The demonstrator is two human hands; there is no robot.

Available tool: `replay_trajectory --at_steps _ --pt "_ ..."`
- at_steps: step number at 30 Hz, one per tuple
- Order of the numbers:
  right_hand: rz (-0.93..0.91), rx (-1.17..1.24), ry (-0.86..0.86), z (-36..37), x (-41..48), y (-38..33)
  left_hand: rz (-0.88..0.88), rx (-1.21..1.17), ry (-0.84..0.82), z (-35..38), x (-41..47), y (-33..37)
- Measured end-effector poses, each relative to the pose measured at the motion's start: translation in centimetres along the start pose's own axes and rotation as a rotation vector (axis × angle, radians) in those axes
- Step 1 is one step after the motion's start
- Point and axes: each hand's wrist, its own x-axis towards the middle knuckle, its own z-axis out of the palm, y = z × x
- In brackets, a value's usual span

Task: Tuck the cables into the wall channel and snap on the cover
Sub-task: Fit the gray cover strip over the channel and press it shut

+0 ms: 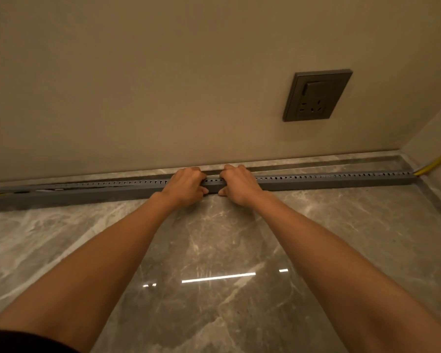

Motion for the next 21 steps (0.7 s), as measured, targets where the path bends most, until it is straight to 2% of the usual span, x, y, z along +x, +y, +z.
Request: replay_trajectory --at_steps 9,14,21 --pt "0.06 0.178 -0.066 -0.7 0.6 -0.1 -0.055 -0.182 -0.054 -0.9 -0.6 -1.0" --pt "0.043 0.238 -0.058 -0.2 0.9 -2.2 -0.135 -0.198 -0.021 -1.4 -2.4 -4.0" --pt "-0.013 0.202 -0.05 0.7 1.7 -5.9 -0.176 -0.155 -0.077 -2.1 -3.5 -7.5"
